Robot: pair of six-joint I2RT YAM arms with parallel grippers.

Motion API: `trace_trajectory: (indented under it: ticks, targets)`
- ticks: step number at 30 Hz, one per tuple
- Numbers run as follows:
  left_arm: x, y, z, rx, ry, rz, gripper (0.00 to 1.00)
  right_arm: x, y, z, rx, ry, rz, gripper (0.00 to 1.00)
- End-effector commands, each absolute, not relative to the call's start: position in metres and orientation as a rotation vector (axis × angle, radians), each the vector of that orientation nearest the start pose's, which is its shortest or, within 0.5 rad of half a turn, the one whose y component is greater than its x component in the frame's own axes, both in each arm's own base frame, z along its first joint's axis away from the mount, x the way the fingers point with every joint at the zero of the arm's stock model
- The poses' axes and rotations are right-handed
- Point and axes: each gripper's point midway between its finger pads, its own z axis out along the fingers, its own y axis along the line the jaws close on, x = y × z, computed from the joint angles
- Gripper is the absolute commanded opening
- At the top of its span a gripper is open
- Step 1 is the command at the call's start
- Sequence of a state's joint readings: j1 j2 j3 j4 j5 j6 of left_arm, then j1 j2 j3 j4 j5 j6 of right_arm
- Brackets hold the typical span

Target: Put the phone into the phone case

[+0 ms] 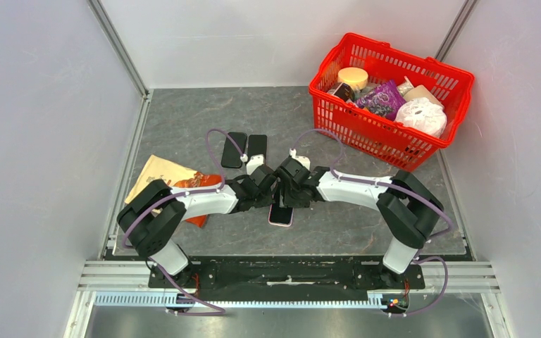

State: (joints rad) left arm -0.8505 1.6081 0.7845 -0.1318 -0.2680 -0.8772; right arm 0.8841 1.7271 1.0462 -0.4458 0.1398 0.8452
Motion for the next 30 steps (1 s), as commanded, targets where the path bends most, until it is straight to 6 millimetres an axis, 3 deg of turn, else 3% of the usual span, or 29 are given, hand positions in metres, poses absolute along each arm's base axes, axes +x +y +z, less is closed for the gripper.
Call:
trace_trajectory:
  ticks: [1, 6, 15, 23, 30]
  targets:
    - [0.241, -0.27, 0.008, -0.114, 2.557, -0.414, 0.11, 0.229, 0.302, 0.039, -0.02, 2.685, 0.394, 0.55]
    - [0.241, -0.27, 0.007, -0.115, 2.558, -0.411, 0.11, 0.223, 0.287, 0.047, -0.012, 2.684, 0.366, 0.61]
    - [0.242, -0.27, 0.008, -0.114, 2.553, -0.41, 0.11, 0.195, 0.278, 0.031, -0.028, 2.758, 0.38, 0.57]
    - [0.245, -0.272, 0.008, -0.108, 2.553, -0.403, 0.11, 0.169, 0.271, 0.013, -0.057, 2.817, 0.3, 0.38]
    - [0.251, -0.276, 0.01, -0.109, 2.546, -0.396, 0.11, 0.141, 0.257, -0.029, -0.106, 2.906, 0.135, 0.27]
